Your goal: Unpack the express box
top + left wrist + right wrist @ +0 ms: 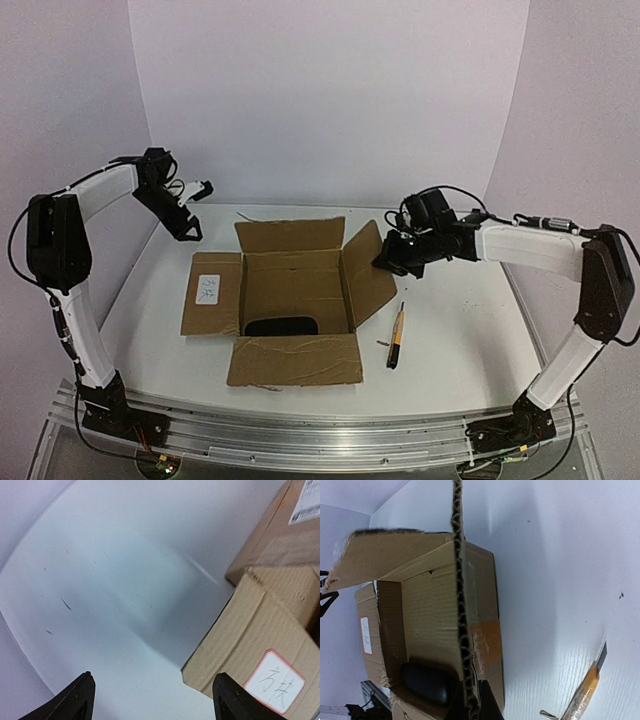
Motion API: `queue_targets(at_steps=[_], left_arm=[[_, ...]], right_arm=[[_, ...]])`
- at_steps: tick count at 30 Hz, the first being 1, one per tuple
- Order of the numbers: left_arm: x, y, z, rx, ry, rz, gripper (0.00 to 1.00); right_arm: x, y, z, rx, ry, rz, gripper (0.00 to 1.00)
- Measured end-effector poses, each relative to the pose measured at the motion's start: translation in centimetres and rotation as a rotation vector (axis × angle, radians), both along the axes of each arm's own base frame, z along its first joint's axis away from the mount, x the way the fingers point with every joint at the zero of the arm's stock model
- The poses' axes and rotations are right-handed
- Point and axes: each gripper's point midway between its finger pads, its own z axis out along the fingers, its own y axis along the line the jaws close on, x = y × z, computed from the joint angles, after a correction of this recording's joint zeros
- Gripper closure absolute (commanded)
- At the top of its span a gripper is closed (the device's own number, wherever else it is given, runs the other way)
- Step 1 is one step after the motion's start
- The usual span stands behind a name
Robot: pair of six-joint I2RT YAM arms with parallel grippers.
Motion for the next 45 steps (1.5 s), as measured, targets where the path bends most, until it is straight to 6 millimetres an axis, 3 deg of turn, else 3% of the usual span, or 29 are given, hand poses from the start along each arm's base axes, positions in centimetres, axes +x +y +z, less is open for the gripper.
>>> queue_targets(at_steps=[2, 5, 8, 10, 12, 15, 18, 21, 24, 31, 38, 45], left_arm=[[0.1, -1.0, 3.1, -0.042, -0.07, -0.033, 0.18], [-2.2, -4.0, 7.6, -0.1, -0.146, -0.143, 0.19], [-6.4, -9.6, 10.7, -0.141, -0.185, -0.333, 0.21], [-10.1, -13.9, 11.3, -0.168, -0.177, -0.48, 0.24], [-13.8, -17.3, 10.8, -0.186, -0.137, -0.605, 0.27], [-18.8, -20.5, 7.8, -0.18, -0.034, -0.748, 0.28], [-22.8, -21.5, 3.4, -0.119, 0.074, -0.832, 0.28], [-25.4, -21.2, -0.9, -0.028, 0.139, -0.889, 0.32], [-25.2, -20.8, -3.6, 0.047, 0.144, -0.884, 0.36], [-21.4, -20.9, -5.6, 0.068, 0.085, -0.819, 0.41], [-21.6, -20.3, -8.4, 0.103, 0.137, -0.825, 0.21], [-22.1, -19.1, -10.8, 0.153, 0.156, -0.847, 0.17]], right_arm=[[-0.3, -0.2, -0.6, 0.09, 0.023, -0.036, 1.0], [-0.4, 0.5, -0.8, 0.168, 0.034, -0.041, 0.98], [-0.6, 1.0, -1.1, 0.203, 0.044, -0.028, 0.89], [-0.9, 1.1, -1.5, 0.218, 0.059, -0.023, 0.85], [-1.4, 1.0, -2.3, 0.218, 0.087, -0.021, 0.79], [-2.1, 0.7, -3.7, 0.202, 0.125, -0.021, 0.65], [-2.5, 0.5, -4.4, 0.19, 0.148, -0.024, 0.58], [-2.6, 0.3, -4.7, 0.177, 0.155, -0.021, 0.55], [-2.8, 0.2, -5.5, 0.16, 0.173, -0.019, 0.52], [-3.2, -0.1, -6.5, 0.134, 0.197, -0.013, 0.51], [-3.4, -0.2, -6.6, 0.125, 0.202, -0.009, 0.5], [-3.5, -0.2, -6.7, 0.12, 0.206, -0.007, 0.48]])
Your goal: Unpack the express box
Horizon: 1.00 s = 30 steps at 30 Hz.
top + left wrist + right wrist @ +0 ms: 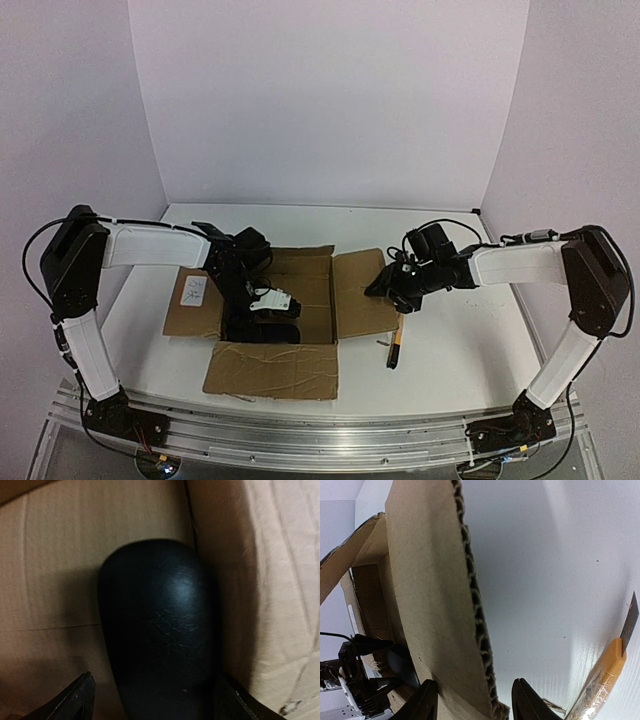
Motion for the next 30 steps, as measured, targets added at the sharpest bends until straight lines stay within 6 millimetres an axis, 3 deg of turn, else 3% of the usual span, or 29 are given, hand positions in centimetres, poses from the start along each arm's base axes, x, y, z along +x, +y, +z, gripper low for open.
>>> queue_targets(at_steps=[4, 8, 15, 20, 25, 28, 30], left_arm=[[0.0, 0.5, -1.9, 0.039, 0.009, -0.003, 0.15], [0.1, 1.0, -3.4, 0.072, 0.006, 0.005, 0.21], [1.6, 0.9, -3.2, 0.051, -0.022, 0.06, 0.6], [2.1, 0.8, -2.9, 0.046, -0.01, 0.069, 0.75], [3.5, 0.4, -0.8, 0.026, -0.017, 0.089, 0.89], [5.3, -0.4, 1.7, -0.016, -0.052, 0.103, 0.99], [6.3, -0.9, 3.6, -0.043, -0.076, 0.111, 1.0]], right_arm=[[-0.1, 0.0, -0.1, -0.003, 0.003, 0.001, 0.47], [-0.2, -0.1, -0.1, -0.007, 0.006, 0.004, 0.47], [-0.3, -0.1, -0.2, -0.009, 0.01, 0.009, 0.45], [-0.4, -0.1, -0.2, -0.009, 0.012, 0.013, 0.44], [-0.4, -0.1, 0.2, -0.005, 0.005, 0.012, 0.43], [-0.4, -0.1, 0.8, 0.002, -0.008, 0.011, 0.4], [-0.4, -0.1, 1.2, 0.005, -0.014, 0.009, 0.37]])
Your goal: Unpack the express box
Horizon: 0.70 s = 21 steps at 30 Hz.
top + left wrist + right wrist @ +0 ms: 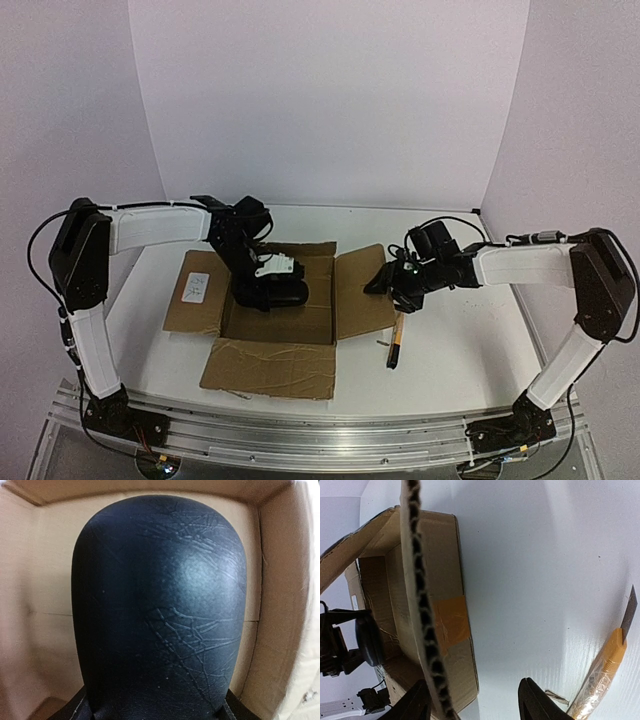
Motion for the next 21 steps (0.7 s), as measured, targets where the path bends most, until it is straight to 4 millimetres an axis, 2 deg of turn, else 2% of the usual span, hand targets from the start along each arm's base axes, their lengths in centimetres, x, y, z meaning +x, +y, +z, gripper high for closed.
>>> queue_targets(at_steps=[4, 5, 7, 9, 11, 14, 17, 19, 21], left_arm=[[0.8, -0.7, 3.1, -0.038, -0.011, 0.026, 1.0], [0.9, -0.8, 4.1, -0.051, -0.004, 0.044, 1.0], [1.3, -0.9, 5.7, -0.081, 0.016, 0.092, 1.0], [2.8, -0.4, 7.8, -0.121, 0.031, 0.192, 1.0], [5.4, 1.2, 10.5, -0.173, 0.026, 0.332, 1.0], [10.2, 5.8, 14.2, -0.254, 0.002, 0.581, 1.0], [14.8, 13.2, 16.4, -0.322, -0.026, 0.872, 1.0], [17.0, 19.3, 16.2, -0.332, -0.045, 1.071, 1.0], [18.1, 24.8, 14.9, -0.319, -0.055, 1.236, 1.0]], right_arm=[[0.1, -0.2, 0.5, -0.001, -0.013, -0.008, 0.27], [0.1, -0.3, 0.6, -0.004, -0.016, -0.013, 0.21], [0.2, -0.5, 0.8, -0.009, -0.025, -0.021, 0.03], [0.3, -0.7, 1.1, -0.014, -0.034, -0.034, 0.02], [0.4, -0.9, 1.5, -0.019, -0.05, -0.04, 0.02], [0.5, -1.1, 1.8, -0.027, -0.063, -0.048, 0.02], [0.5, -1.5, 1.6, -0.048, -0.064, -0.053, 0.02], [0.4, -1.8, 1.4, -0.067, -0.061, -0.055, 0.02], [0.5, -2.0, 1.5, -0.084, -0.064, -0.056, 0.02]])
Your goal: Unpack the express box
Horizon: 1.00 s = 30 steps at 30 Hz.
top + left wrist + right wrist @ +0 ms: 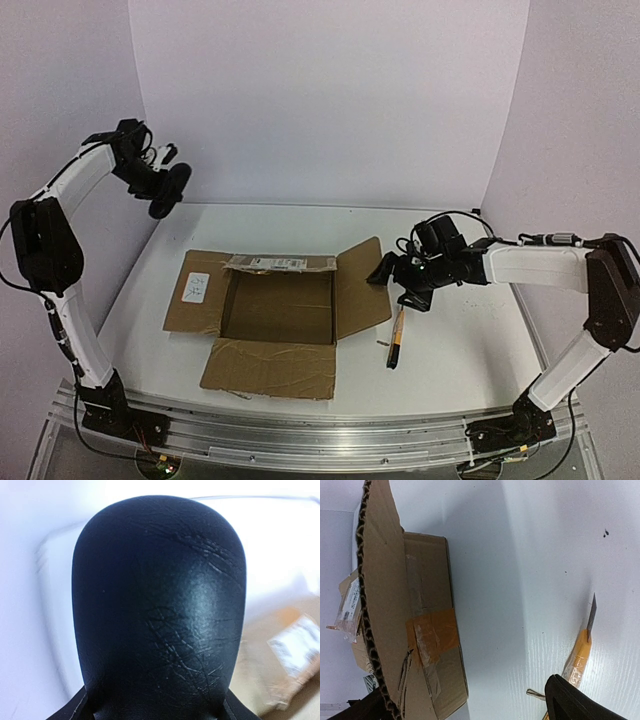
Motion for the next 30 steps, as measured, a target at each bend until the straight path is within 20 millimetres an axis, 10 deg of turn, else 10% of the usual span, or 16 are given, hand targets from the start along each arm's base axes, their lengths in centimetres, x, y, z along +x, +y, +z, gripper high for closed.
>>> queue_targets(at_steps=[6, 16, 25, 30], left_arm=[[-0.6, 8.4, -8.2, 0.033, 0.178, 0.263, 1.0], [-2.0, 8.2, -20.8, 0.067, 0.408, 0.298, 0.9], [-2.3, 7.9, -22.5, 0.108, 0.407, 0.292, 0.01], [-2.2, 7.5, -22.2, 0.105, 0.4, 0.282, 0.0]], right_arm=[[0.2, -0.5, 0.9, -0.032, -0.023, 0.004, 0.02], [0.0, -1.0, 1.6, -0.056, -0.044, 0.006, 0.02], [-0.1, -1.3, 2.0, -0.066, -0.057, 0.009, 0.02], [-0.1, -1.4, 2.1, -0.069, -0.06, 0.009, 0.02]])
